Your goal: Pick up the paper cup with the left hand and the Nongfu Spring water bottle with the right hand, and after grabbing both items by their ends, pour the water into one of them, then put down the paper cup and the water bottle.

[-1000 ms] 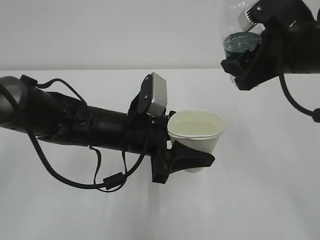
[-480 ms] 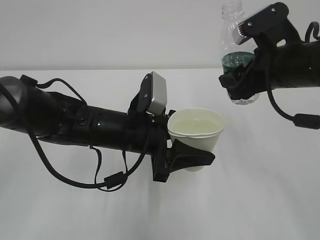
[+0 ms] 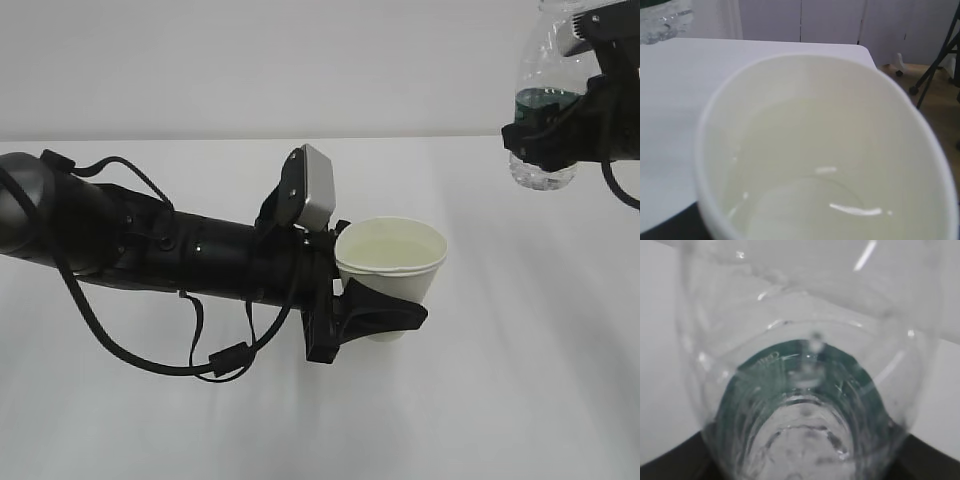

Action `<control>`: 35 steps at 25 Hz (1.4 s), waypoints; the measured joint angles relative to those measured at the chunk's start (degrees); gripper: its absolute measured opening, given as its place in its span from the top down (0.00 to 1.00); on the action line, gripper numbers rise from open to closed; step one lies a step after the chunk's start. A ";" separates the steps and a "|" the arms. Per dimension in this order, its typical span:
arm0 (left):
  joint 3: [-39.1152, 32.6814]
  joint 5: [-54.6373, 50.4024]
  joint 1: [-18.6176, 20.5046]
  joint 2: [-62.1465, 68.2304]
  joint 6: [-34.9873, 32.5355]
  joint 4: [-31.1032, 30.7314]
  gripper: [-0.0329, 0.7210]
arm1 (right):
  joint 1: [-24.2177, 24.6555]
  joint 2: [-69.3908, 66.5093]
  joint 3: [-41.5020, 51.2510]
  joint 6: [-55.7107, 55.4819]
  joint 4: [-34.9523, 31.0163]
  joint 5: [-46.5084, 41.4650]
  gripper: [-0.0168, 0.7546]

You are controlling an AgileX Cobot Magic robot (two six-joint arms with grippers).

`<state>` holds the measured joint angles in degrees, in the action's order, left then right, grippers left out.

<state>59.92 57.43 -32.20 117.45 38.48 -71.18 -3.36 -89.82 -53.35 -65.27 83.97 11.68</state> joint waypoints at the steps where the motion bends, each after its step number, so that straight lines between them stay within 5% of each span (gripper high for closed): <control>1: 0.00 -0.15 0.00 0.00 0.00 0.02 0.41 | 0.38 0.00 0.00 2.19 -2.78 0.45 0.40; 12: 0.00 -0.91 0.00 0.00 0.00 0.70 0.41 | 1.06 -0.95 7.31 40.94 -44.70 8.08 0.40; 19: 0.00 -1.35 0.00 0.00 0.00 1.08 0.41 | 1.06 -0.95 13.99 55.65 -62.84 15.23 0.40; 35: 0.00 -1.48 0.00 0.00 0.00 5.90 0.41 | 1.06 -10.07 16.24 60.56 -68.69 22.83 0.43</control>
<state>59.92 55.95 -32.20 117.45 38.48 -65.28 -2.31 -99.88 -37.10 -4.71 15.28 34.51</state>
